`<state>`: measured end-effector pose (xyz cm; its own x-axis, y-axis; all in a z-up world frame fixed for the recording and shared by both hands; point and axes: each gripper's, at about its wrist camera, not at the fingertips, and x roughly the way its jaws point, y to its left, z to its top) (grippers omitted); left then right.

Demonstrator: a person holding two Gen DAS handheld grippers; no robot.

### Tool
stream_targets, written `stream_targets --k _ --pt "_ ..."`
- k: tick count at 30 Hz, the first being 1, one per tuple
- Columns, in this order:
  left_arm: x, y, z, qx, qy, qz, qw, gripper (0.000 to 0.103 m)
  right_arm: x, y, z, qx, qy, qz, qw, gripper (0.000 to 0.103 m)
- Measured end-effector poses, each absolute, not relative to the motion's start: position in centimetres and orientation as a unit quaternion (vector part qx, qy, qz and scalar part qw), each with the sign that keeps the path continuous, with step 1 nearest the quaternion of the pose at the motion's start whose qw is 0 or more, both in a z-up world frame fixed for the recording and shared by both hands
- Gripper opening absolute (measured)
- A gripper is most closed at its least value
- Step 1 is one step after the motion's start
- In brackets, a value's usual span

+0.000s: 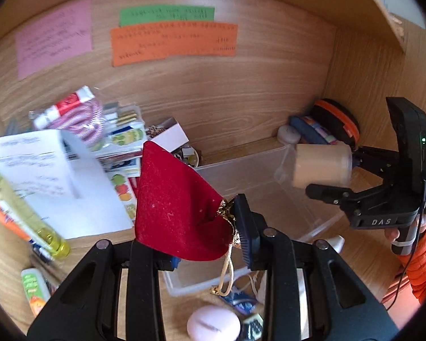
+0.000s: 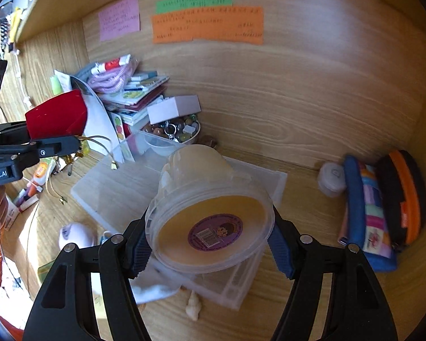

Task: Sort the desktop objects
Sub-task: 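Lift the red pouch with the left gripper while the right carries the cream tub, then drop the red pouch and cream tub into the clear box with both grippers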

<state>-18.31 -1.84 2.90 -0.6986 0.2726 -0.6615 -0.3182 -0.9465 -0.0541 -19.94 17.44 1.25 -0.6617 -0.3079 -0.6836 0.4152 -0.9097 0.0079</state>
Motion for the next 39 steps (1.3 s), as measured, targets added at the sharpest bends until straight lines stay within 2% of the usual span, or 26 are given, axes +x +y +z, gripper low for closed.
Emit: stream_targets --k 13,24,28,39 --pt "-23.7 0.0 -2.0 -0.41 0.041 0.894 0.177 0.032 -25.3 15.2 -2.9 0.407 0.109 -0.882 0.21 0.067" --pt "-24.5 0.5 -4.4 -0.437 0.058 0.88 0.178 0.032 -26.5 13.0 -4.9 0.456 0.192 -0.845 0.2 0.067" --pt "-24.5 0.4 -4.8 -0.442 0.058 0.875 0.186 0.033 -26.8 12.9 -5.3 0.475 0.196 -0.835 0.198 0.067" --pt "-24.1 1.6 -5.3 -0.448 0.076 0.871 0.187 0.044 -27.1 13.3 -5.3 0.473 0.207 -0.835 0.191 0.07"
